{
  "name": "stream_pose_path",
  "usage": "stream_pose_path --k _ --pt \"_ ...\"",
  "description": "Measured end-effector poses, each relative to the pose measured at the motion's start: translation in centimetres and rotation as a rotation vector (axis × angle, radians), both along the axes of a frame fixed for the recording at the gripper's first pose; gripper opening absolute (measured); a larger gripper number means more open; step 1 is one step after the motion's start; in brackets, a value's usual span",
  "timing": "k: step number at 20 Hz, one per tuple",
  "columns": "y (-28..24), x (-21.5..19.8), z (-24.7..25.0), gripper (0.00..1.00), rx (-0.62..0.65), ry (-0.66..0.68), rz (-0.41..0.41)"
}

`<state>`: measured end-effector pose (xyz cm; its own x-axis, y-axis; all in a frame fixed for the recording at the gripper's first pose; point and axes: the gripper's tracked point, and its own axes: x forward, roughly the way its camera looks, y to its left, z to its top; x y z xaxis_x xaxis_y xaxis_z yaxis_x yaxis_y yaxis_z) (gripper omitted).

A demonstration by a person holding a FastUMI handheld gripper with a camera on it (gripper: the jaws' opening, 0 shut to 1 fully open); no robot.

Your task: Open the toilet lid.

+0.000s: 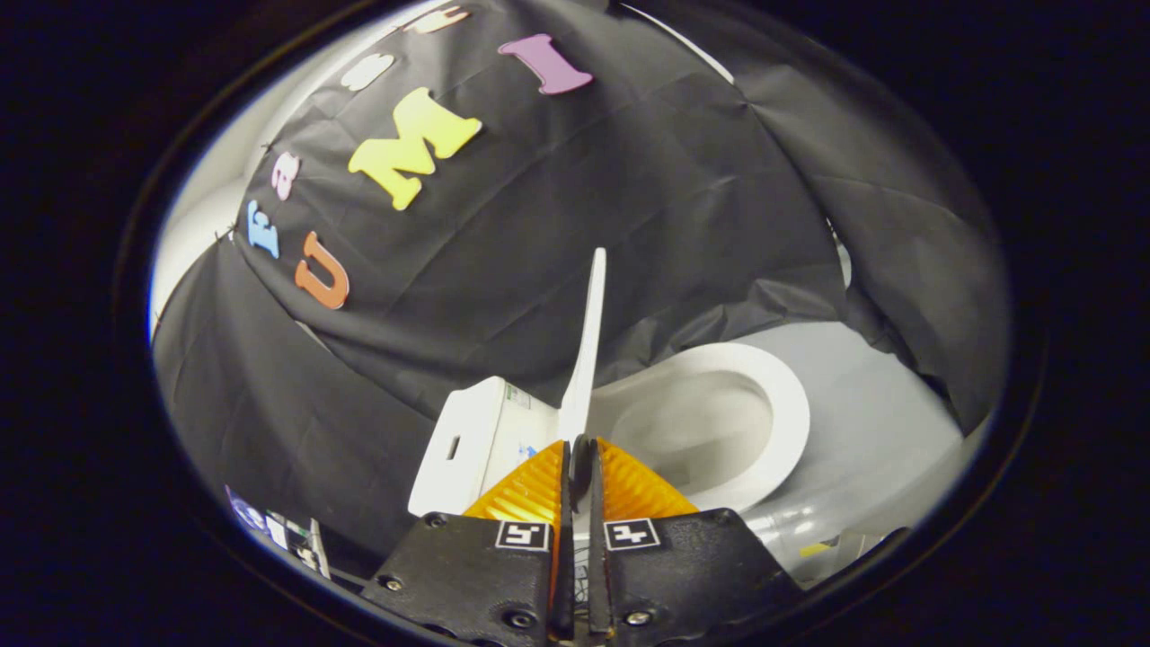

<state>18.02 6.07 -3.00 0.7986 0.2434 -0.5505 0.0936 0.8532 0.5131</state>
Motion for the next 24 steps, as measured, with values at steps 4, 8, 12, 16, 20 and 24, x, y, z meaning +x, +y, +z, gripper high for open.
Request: stream_pose_path --k 4,8,12,16,20,24 --pt "1.5 0.3 1.2 0.09 -0.046 0.023 -0.010" --pt "3.9 0.4 2.8 0.09 -0.049 0.016 -0.001" --pt "6.5 0.4 4.1 0.09 -0.131 0.009 0.017" --pt "9.2 0.4 5.4 0.09 -0.206 -0.010 0.029" --pt "12.2 0.4 6.2 0.09 -0.291 -0.007 0.048" --pt "14.4 0.8 6.9 0.09 -0.364 0.003 0.045"
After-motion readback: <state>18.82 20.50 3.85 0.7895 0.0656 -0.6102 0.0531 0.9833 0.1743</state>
